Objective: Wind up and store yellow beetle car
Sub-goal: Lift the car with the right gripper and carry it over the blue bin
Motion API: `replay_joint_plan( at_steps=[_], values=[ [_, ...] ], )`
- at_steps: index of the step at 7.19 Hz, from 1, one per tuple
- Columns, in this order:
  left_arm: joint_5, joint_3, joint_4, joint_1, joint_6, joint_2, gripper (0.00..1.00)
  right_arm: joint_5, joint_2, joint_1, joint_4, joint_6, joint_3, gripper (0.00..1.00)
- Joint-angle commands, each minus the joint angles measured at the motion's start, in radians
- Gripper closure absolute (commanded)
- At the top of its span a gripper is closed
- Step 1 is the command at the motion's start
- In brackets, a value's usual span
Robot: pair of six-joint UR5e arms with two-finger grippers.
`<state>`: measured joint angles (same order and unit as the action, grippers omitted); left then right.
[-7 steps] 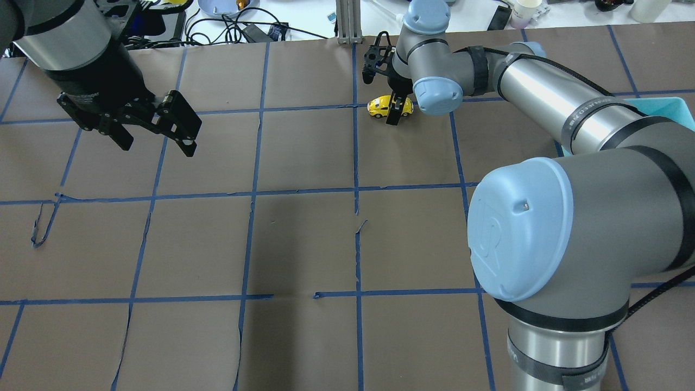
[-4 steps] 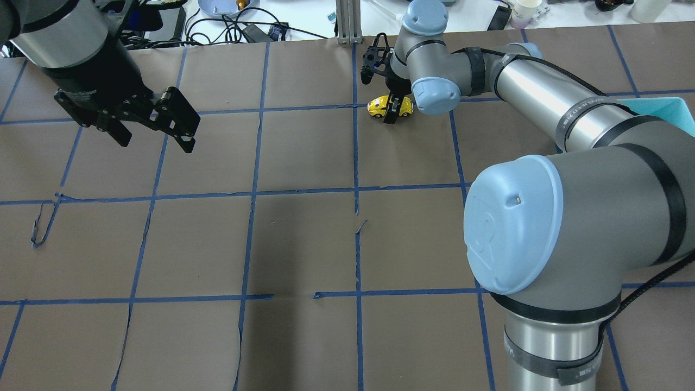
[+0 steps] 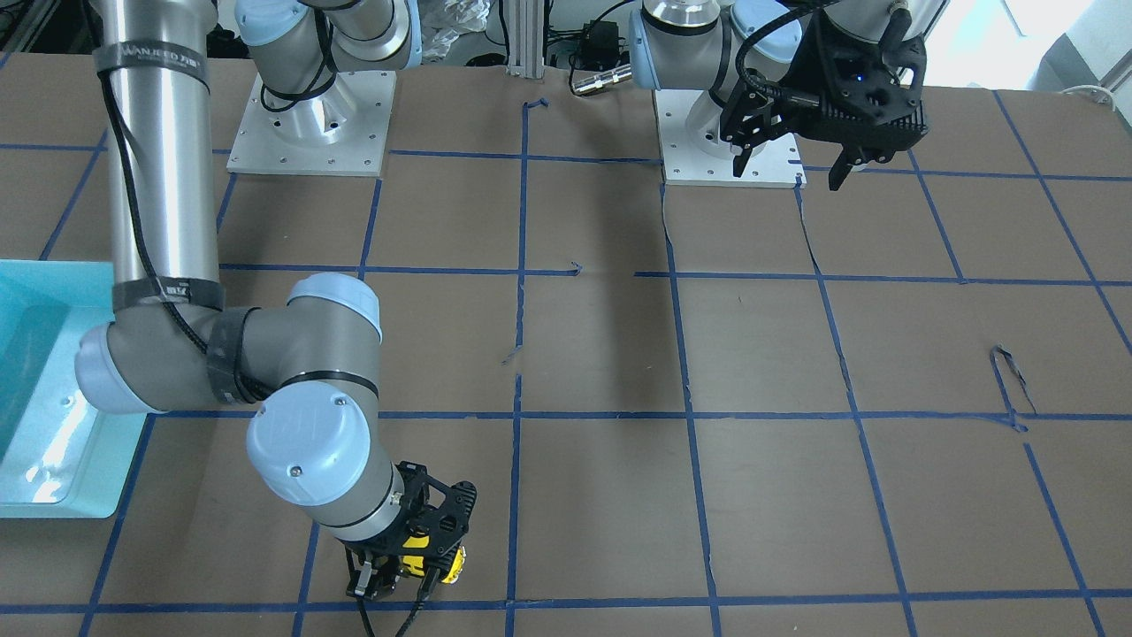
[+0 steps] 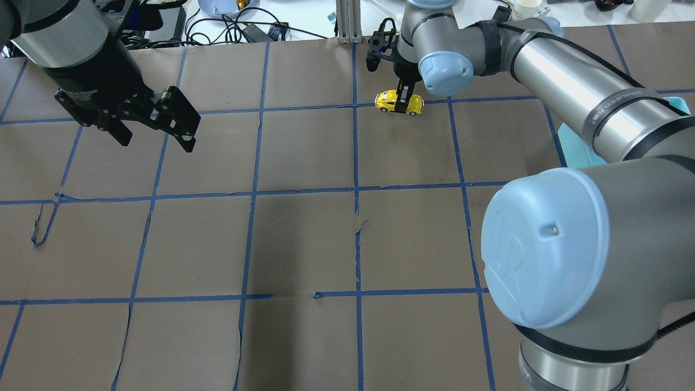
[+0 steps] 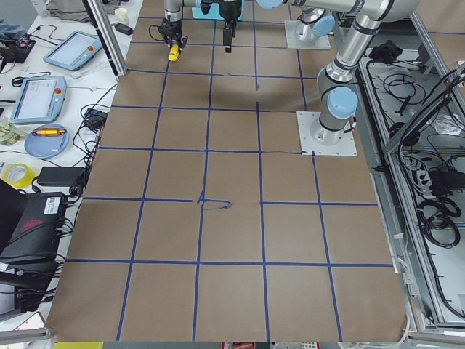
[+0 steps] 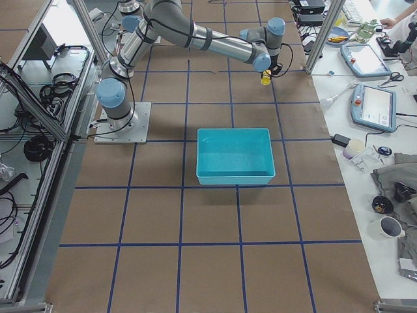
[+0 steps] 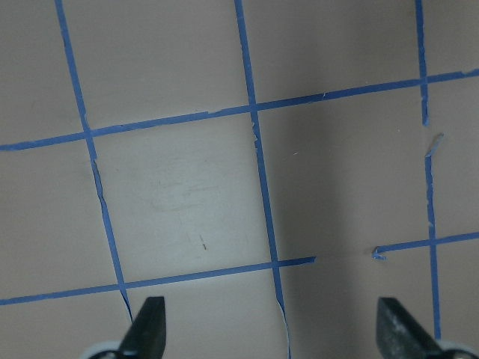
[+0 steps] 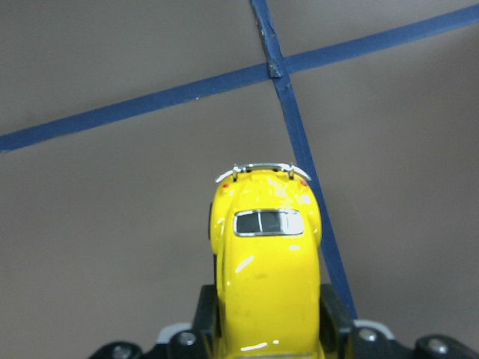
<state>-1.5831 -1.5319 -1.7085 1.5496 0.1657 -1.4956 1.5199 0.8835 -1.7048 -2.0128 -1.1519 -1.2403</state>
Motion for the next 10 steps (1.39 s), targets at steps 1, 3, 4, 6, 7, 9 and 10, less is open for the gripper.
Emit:
replay_joint_plan(
  at_steps=[1, 3, 4, 6, 7, 9, 10],
  values=[
    [0.002, 0.001, 0.0, 0.0, 0.0, 0.0, 0.0, 0.093, 0.168, 0.048, 0.249, -0.015, -0.005, 1.0],
    [0.0, 0.001, 0.0, 0.0, 0.002, 0.0, 0.0, 0.098, 0.286, 0.201, 0.42, -0.218, -0.022, 1.0],
    [0.0, 0.001, 0.0, 0.0, 0.002, 0.0, 0.0, 0.098, 0.323, 0.318, 0.427, -0.373, -0.074, 1.0],
    [0.002, 0.001, 0.0, 0.0, 0.002, 0.0, 0.0, 0.092, 0.333, 0.521, 0.41, -0.623, -0.174, 1.0],
    [0.002, 0.001, 0.0, 0.0, 0.002, 0.0, 0.0, 0.088, 0.33, 0.589, 0.402, -0.74, -0.207, 1.0],
    [0.0, 0.001, 0.0, 0.0, 0.002, 0.0, 0.0, 0.091, 0.324, 0.689, 0.197, -0.964, -0.321, 1.0],
    [0.002, 0.001, 0.0, 0.0, 0.002, 0.0, 0.0, 0.088, 0.321, 0.721, 0.13, -1.015, -0.377, 1.0]
  ],
)
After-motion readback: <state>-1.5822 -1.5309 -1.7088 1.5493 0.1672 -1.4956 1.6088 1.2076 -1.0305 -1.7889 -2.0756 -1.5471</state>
